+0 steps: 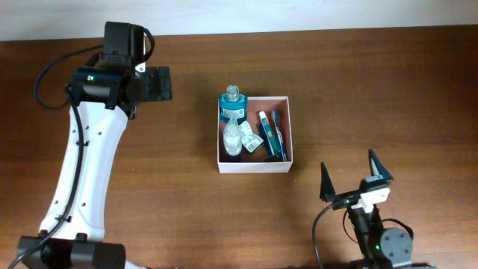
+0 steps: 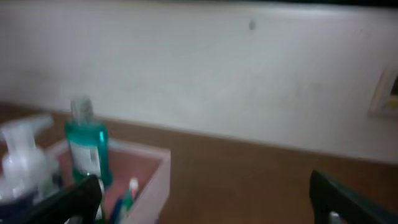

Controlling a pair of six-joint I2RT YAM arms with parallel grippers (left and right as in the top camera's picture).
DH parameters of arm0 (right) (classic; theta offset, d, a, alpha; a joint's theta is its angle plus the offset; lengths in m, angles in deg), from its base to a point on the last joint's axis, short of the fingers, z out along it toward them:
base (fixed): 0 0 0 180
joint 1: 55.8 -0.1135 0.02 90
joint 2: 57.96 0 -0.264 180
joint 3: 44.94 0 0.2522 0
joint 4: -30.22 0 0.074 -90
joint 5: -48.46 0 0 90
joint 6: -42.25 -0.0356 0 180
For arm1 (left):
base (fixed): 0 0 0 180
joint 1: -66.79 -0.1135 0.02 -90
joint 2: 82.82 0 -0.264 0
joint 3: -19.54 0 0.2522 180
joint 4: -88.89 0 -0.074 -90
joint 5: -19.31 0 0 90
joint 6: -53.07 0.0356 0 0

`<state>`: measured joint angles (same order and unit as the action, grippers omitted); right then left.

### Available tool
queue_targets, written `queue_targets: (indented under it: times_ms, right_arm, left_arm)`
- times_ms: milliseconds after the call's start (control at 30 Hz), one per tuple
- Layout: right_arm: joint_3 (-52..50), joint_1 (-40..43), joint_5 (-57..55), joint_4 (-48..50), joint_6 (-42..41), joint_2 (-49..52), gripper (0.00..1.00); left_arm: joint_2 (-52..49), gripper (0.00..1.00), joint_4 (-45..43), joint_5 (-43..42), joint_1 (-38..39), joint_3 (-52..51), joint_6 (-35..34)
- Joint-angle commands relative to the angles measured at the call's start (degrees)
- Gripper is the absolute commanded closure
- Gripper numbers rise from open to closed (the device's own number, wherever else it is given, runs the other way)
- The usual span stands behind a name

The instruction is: Pack container

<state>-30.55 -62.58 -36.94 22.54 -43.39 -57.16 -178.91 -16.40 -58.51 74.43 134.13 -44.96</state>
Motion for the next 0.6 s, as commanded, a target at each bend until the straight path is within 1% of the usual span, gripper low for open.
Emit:
queue_targets:
  times_ms: [0, 333, 567]
  right_arm:
    - [-0.31, 0.57, -1.62, -3.61, 1.88, -0.59, 0.02]
    - [-0.31, 0.57, -2.47, -10.21, 1.84, -0.59, 0.02]
    - [-0.31, 0.55, -2.47, -10.40, 1.84, -0.59, 0.02]
  left_arm:
    - [0.87, 0.01, 0.02, 0.02, -0.09, 0.48, -0.72]
    - [0.87, 0.01, 0.02, 0.02, -0.09, 0.48, -0.72]
    - [0.87, 0.01, 0.02, 0.02, -0.09, 0.48, -0.72]
